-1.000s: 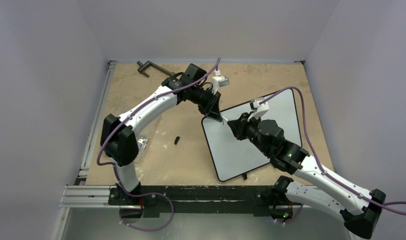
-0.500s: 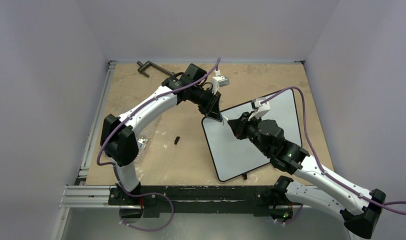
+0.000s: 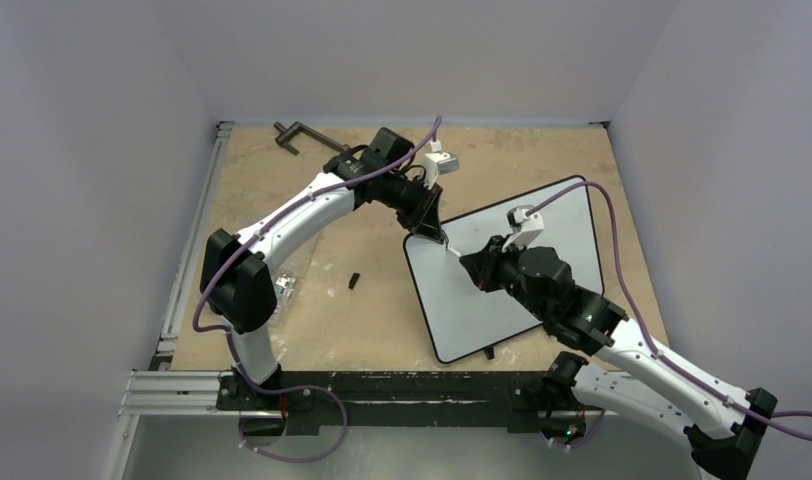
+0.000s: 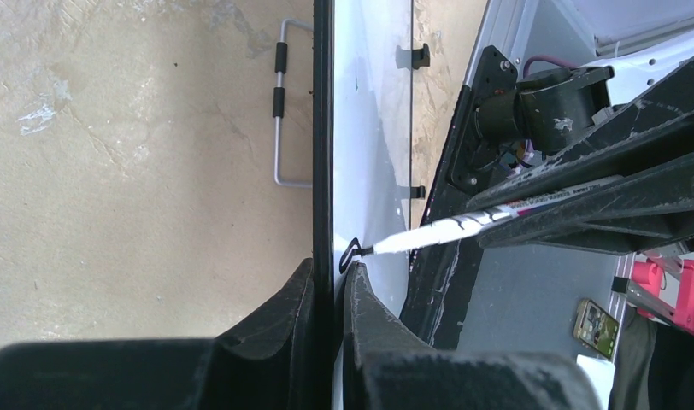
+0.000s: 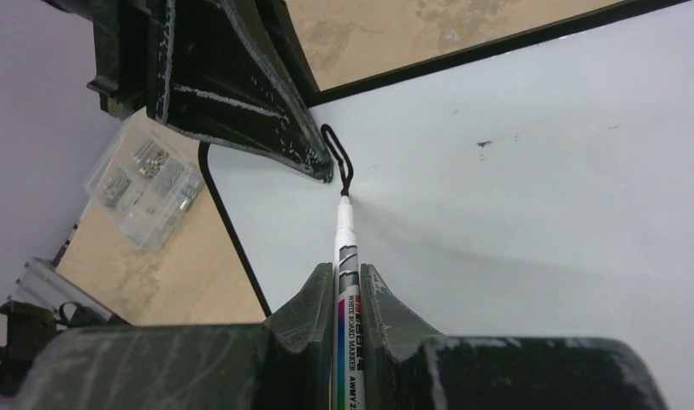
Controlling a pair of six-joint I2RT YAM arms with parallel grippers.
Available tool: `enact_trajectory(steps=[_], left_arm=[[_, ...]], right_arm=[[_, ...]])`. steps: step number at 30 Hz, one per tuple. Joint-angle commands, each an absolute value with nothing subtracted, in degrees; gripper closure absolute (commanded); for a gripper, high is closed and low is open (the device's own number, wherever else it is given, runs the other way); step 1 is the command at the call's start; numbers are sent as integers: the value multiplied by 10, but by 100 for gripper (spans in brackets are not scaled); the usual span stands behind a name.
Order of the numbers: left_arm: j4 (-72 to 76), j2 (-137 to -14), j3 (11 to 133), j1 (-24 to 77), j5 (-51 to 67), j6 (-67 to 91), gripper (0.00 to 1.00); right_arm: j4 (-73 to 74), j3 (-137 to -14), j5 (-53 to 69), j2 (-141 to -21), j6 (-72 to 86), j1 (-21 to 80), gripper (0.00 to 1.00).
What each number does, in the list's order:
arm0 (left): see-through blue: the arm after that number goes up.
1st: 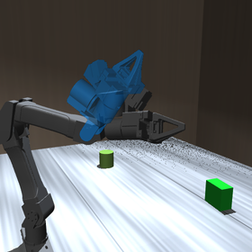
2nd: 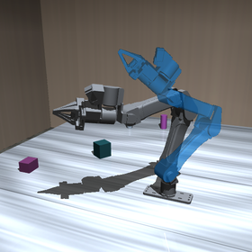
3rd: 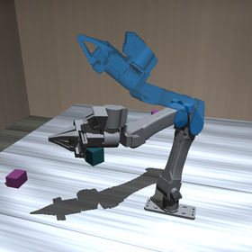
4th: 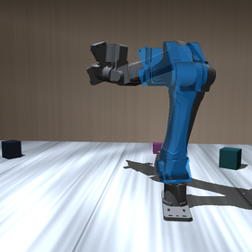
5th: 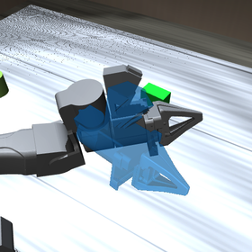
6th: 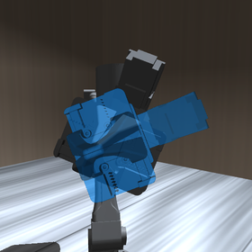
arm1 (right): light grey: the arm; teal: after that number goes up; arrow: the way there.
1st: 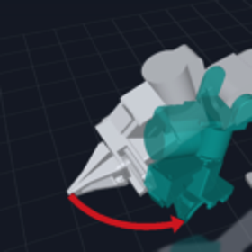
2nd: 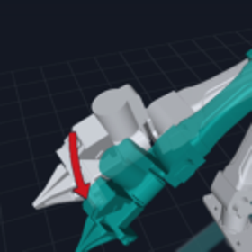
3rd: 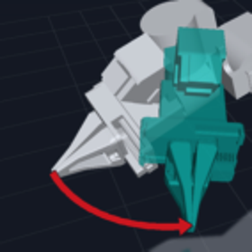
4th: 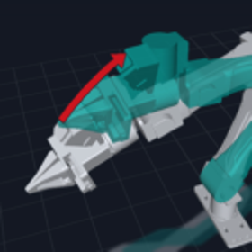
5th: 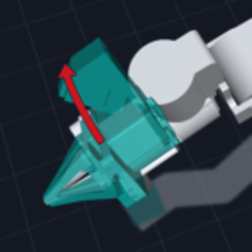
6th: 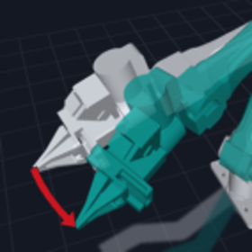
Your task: Write a sentence on the whiteboard
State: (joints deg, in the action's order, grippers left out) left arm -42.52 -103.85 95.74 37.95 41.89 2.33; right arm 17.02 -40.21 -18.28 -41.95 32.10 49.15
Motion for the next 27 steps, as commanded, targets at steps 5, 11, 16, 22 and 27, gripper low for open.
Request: enact_trajectory(steps=[5, 11, 16, 22, 27], left_arm=[[-418, -1017, 973, 399, 355, -42, 100], [-421, -1016, 974, 399, 354, -44, 100], [-420, -1017, 974, 399, 355, -44, 100], [-417, -1017, 972, 400, 358, -44, 100], [-415, -1016, 970, 399, 359, -43, 100]], right_arm=[[271, -381, -130, -420, 349, 490, 100], [290, -396, -125, -422, 355, 490, 100], [299, -421, -120, -418, 347, 490, 100], [289, -481, -145, -405, 334, 489, 100], [266, -510, -187, -415, 335, 490, 100]])
